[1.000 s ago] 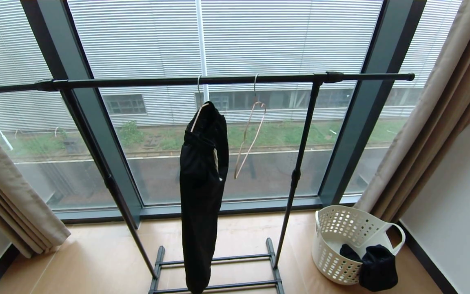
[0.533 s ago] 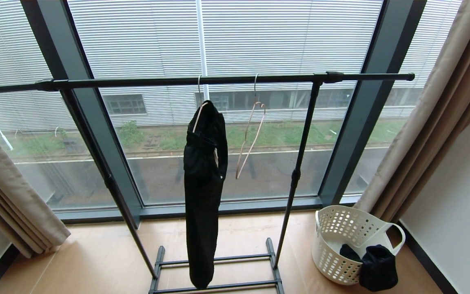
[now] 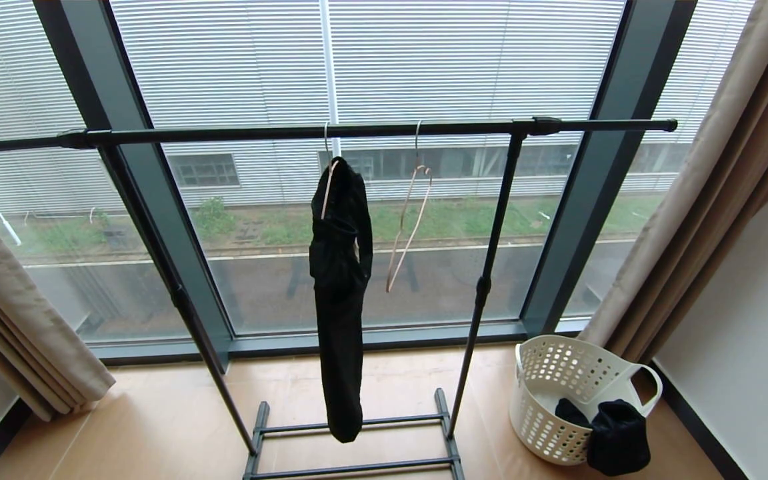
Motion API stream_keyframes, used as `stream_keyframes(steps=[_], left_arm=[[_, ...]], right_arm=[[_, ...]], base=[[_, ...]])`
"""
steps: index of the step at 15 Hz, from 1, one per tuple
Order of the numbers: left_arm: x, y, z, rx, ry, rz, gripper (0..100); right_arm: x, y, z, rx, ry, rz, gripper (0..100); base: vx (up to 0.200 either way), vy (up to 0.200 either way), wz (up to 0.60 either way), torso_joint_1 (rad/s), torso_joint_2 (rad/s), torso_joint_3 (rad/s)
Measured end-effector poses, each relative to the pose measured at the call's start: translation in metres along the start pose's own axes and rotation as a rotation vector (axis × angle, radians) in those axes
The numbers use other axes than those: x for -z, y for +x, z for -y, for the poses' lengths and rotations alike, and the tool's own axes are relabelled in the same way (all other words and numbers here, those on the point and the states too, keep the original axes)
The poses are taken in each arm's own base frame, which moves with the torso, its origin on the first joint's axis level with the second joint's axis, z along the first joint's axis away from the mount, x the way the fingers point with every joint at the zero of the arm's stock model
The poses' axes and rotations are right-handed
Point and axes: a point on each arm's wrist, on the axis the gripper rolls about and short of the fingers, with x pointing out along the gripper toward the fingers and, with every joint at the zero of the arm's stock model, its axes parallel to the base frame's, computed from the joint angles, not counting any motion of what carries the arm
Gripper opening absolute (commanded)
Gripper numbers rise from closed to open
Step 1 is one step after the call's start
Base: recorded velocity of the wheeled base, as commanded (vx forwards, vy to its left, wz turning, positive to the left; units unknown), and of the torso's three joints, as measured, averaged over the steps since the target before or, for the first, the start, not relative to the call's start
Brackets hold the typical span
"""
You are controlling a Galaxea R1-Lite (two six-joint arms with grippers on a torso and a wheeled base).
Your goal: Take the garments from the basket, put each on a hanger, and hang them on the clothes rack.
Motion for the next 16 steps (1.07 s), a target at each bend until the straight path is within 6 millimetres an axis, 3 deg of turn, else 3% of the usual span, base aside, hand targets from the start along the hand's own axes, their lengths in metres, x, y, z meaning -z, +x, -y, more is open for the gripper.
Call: stream_keyframes(steps=[10,16], left_arm=[[0.0004,0.0000,-0.0015,-0.068,-0.074,-0.002,100],[0.0004,0.0000,-0.0015,-0.067,-0.074,-0.002,100]], right_arm=[[0.0000,0.0000,-0.0012,-0.054,-0.041,0.002,100],[0.0000,0.0000,-0.0012,-0.054,-0.041,0.002,100]], base=[[0.000,0.000,0.00,0.000,0.00,0.000],[0.000,0.000,0.00,-0.159,0.35,0.180]])
